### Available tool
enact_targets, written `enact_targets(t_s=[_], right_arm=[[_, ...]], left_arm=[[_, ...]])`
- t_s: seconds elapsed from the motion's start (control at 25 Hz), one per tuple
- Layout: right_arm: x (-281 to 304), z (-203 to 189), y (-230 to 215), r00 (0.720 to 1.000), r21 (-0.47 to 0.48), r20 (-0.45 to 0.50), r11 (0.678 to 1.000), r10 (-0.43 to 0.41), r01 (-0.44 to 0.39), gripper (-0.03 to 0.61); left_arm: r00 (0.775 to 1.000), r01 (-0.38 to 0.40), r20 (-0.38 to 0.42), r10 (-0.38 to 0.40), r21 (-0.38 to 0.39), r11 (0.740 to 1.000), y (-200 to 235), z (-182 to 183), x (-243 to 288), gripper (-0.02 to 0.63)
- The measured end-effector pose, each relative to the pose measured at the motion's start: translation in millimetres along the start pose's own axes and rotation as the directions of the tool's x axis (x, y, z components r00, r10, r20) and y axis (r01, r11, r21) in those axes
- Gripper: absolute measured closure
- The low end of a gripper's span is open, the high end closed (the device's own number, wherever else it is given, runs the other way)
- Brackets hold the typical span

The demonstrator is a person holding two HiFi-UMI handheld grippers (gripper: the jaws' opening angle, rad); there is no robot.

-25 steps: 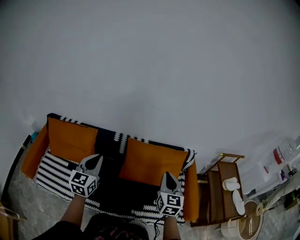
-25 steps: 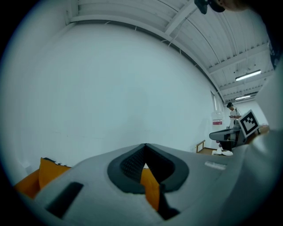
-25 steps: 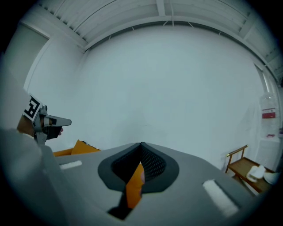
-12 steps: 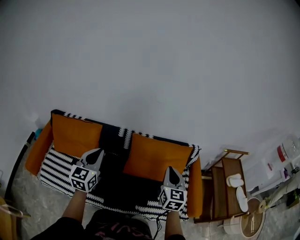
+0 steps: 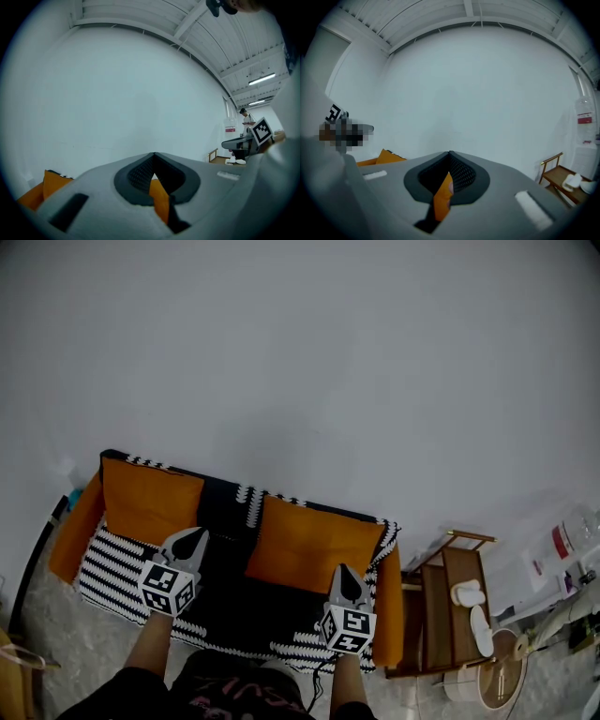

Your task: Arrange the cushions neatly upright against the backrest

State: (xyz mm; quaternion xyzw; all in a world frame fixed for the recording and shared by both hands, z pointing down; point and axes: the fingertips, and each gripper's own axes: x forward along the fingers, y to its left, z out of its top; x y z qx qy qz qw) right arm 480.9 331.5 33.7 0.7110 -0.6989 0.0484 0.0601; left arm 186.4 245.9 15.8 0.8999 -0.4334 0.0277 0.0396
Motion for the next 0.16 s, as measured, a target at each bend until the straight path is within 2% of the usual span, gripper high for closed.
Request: enact_targets(t_s=[0.16], right_arm=[[-3.7, 4.8, -1.1, 1.0, 0.0, 0.015, 1.0, -0.009, 0.009, 0.566]], left_arm=[[1.0, 0.005, 0.004, -0.005, 0.01, 1.0, -2.2, 2.2, -0.9, 0.614]])
